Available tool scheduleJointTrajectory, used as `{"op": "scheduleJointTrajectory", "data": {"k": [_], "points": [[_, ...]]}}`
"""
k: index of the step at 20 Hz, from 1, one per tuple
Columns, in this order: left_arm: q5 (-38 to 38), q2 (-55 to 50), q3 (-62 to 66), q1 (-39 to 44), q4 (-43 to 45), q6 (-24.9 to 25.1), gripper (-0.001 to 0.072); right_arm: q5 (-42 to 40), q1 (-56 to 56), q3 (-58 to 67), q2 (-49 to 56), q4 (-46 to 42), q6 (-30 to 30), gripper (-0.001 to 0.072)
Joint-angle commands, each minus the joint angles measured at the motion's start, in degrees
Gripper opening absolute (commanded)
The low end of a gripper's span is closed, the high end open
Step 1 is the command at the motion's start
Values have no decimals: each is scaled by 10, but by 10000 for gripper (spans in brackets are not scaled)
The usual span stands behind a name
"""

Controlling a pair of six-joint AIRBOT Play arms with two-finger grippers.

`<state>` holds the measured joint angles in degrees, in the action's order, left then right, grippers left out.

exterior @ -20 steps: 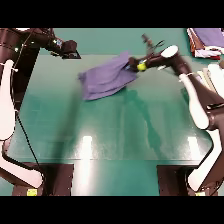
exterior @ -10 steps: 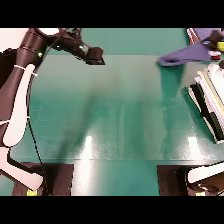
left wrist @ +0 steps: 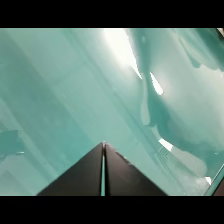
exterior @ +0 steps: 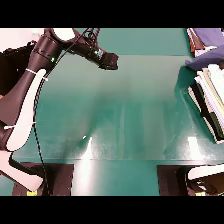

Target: Fold the shirts.

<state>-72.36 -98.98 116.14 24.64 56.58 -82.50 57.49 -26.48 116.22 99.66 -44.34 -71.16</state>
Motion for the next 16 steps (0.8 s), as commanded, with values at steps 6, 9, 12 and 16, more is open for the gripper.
{"op": "scheduleJointTrajectory", "data": {"k": [6, 9, 12, 16], "points": [[2, 0, 0, 3, 1, 0, 25, -43, -15, -19, -111, 25, 100, 15], [-3, 0, 0, 3, 1, 0, 25, 17, -39, -45, -160, 22, 112, 15], [-3, 0, 0, 3, 1, 0, 25, 59, -81, -94, -212, 21, 112, 15], [-3, 0, 0, 3, 1, 5, 25, 140, -148, -203, -289, -63, 89, 16]]}}
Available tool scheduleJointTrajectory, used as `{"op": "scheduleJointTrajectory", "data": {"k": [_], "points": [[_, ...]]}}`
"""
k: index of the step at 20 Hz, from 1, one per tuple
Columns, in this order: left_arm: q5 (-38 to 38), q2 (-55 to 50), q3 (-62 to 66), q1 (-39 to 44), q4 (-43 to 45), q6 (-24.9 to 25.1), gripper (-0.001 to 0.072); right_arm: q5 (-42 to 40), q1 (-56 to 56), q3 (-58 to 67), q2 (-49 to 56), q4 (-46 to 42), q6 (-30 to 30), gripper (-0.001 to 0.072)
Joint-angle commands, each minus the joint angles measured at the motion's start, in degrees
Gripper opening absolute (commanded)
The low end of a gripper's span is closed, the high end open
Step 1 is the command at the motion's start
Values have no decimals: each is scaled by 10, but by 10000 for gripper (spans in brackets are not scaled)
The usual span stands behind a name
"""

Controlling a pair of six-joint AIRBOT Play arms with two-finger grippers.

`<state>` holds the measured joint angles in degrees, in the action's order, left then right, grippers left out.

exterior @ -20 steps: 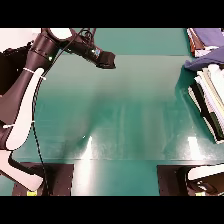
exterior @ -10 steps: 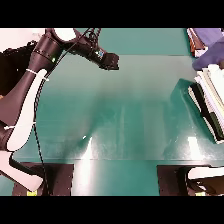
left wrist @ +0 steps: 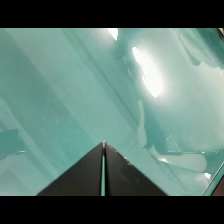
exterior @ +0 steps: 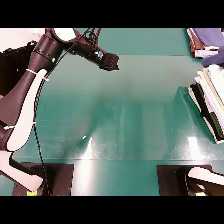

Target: Fold the shirts.

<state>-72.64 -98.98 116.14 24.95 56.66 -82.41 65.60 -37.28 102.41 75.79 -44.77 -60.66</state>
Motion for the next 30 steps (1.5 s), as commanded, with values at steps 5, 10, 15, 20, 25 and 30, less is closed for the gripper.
{"op": "scheduleJointTrajectory", "data": {"k": [5, 10, 15, 20, 25, 30], "points": [[-4, 0, 0, 0, 0, 15, 25, 97, -132, -240, -142, -189, -39, 17], [-5, 0, 0, 0, 0, 19, 25, 99, -222, -367, -192, -264, -59, 384], [-5, 0, 0, 0, 0, 19, 25, 88, -234, -346, -195, -241, -68, 599], [-7, 0, 0, 0, 0, 19, 26, 38, -113, -225, -195, -141, -80, 595], [-9, 0, 0, 0, 0, 19, 25, 37, 129, -183, -194, -120, -93, 595], [2, 0, 0, 0, -1, 19, 26, 37, 329, -183, -154, -123, -94, 593]]}}
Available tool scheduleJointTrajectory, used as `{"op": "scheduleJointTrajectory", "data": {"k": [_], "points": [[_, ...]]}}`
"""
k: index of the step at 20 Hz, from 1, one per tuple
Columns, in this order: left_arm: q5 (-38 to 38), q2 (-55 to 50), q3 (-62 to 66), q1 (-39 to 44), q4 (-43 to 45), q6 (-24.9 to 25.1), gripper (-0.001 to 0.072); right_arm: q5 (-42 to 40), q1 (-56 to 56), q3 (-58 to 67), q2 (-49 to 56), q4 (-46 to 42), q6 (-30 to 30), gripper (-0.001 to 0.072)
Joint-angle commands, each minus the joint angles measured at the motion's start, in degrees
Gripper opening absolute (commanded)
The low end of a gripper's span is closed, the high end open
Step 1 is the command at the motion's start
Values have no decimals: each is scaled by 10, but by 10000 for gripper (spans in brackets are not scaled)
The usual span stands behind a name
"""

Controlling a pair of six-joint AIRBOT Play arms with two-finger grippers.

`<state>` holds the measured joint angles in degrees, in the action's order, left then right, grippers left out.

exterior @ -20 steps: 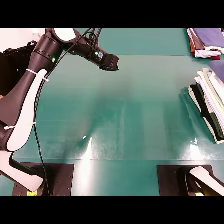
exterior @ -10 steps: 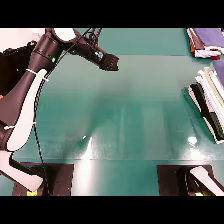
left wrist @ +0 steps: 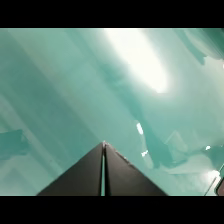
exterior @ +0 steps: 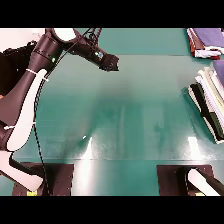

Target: Fold the shirts.

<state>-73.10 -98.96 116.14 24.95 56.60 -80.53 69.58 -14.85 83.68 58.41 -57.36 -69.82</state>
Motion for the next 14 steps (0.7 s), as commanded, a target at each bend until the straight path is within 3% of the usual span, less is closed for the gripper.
{"op": "scheduleJointTrajectory", "data": {"k": [1, 2, 4, 6, 14], "points": [[7, 0, 0, 0, 0, 0, 25, -2, 132, 4, 31, 3, -2, 591], [7, 0, 0, 0, 0, 0, 26, -2, 156, 4, 43, 3, -2, 520], [7, 0, 0, 0, 0, 0, 25, -2, 189, 4, 64, 3, -2, 293], [7, 0, 0, 0, 0, 0, 25, 0, 208, 4, 76, 3, -2, 17], [7, 0, 0, 0, 0, 0, 25, -1, 212, 4, 82, 3, -2, 17]]}}
